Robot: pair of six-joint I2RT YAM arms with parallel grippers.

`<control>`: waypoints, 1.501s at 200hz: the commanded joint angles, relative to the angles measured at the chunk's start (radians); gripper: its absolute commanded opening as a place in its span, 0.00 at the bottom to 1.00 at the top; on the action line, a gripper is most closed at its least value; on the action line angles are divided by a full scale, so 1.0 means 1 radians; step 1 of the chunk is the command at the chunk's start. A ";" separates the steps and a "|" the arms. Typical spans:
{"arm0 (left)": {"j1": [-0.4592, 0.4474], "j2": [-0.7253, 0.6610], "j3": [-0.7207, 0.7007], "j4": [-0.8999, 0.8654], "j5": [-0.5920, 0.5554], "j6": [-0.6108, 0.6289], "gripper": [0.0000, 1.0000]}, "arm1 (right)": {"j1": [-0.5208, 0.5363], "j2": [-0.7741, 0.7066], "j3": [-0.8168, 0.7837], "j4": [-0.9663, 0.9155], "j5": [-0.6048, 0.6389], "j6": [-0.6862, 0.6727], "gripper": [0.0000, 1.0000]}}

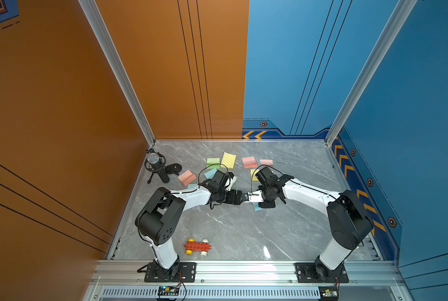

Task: Tear off pages from different memo pads
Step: Pick up the memo pad from the center of the board.

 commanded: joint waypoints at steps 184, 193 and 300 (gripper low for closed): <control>0.000 0.046 -0.021 -0.066 -0.010 0.016 0.91 | 0.038 0.064 0.022 0.053 0.079 0.044 0.23; 0.000 0.045 -0.021 -0.066 -0.002 0.019 0.91 | 0.027 0.046 0.021 0.053 0.052 0.047 0.05; -0.144 -0.160 -0.069 0.067 0.047 0.102 0.96 | -0.068 -0.319 -0.093 0.052 -0.274 0.134 0.00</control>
